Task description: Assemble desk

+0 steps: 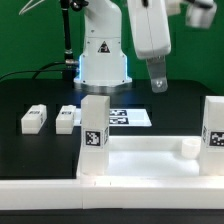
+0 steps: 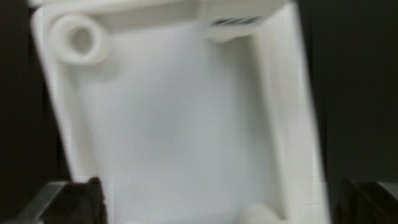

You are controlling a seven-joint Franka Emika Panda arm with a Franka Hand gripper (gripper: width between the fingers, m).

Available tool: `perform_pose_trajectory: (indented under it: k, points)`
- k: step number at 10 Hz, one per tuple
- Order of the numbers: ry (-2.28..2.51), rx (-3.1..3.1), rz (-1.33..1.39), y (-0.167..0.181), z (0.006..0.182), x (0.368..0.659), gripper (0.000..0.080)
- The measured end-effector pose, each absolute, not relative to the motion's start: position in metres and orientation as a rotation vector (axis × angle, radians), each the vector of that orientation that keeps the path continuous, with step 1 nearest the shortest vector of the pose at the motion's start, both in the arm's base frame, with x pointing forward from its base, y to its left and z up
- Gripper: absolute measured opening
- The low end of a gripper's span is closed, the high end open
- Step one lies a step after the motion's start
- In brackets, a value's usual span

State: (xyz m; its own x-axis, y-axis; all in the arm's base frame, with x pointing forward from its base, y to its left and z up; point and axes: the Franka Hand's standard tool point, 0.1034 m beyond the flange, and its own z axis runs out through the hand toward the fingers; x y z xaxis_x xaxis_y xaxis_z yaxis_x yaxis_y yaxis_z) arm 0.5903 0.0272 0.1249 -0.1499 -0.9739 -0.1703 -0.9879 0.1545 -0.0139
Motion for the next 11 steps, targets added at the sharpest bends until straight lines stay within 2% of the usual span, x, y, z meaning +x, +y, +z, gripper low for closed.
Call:
perform_pose_trajectory:
  k: [5,8,10,11]
  points:
    - [2.279,-1.95,0.118,0.03,0.119,0.59,0.0649]
    - [2.285,-2.021,0.034,0.033,0.07,0.535,0.0649]
    - [2.278,-2.054,-0.073,0.035,0.028,0.518,0.0649]
    - [2.282,-2.062,-0.065,0.042,0.02,0.524,0.0649]
